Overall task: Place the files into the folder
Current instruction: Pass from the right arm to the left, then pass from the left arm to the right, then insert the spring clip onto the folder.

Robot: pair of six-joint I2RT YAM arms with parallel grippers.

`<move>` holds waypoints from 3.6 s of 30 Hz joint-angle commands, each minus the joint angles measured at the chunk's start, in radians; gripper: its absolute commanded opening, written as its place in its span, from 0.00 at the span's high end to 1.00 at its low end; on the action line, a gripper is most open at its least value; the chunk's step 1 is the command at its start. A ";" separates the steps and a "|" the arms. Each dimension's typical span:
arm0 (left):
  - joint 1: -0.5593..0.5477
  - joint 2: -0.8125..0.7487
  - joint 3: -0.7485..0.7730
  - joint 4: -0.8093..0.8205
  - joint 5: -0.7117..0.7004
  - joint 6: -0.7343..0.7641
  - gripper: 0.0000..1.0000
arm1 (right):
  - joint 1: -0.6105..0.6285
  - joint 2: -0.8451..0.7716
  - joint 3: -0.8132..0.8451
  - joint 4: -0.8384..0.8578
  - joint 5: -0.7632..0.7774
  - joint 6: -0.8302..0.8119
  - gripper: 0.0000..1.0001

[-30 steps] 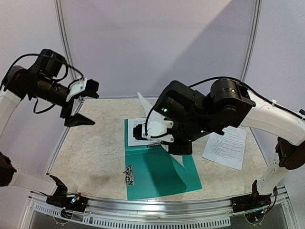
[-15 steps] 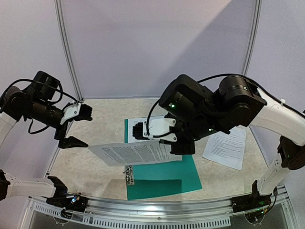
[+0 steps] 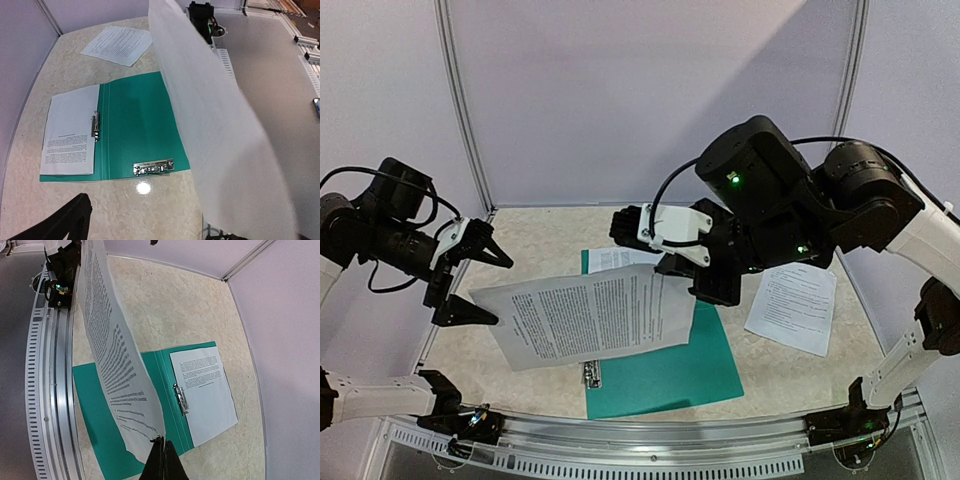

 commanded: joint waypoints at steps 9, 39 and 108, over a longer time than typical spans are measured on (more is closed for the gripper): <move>0.007 -0.007 -0.022 0.185 0.148 -0.377 0.66 | -0.037 -0.094 -0.046 0.127 -0.041 0.024 1.00; 0.010 0.033 0.224 0.168 0.155 -0.476 1.00 | -0.446 -0.416 -0.789 1.242 -0.700 0.418 0.12; -0.229 0.815 -0.256 0.621 -0.504 -0.238 0.81 | -0.964 -0.186 -1.196 0.781 -1.161 0.782 1.00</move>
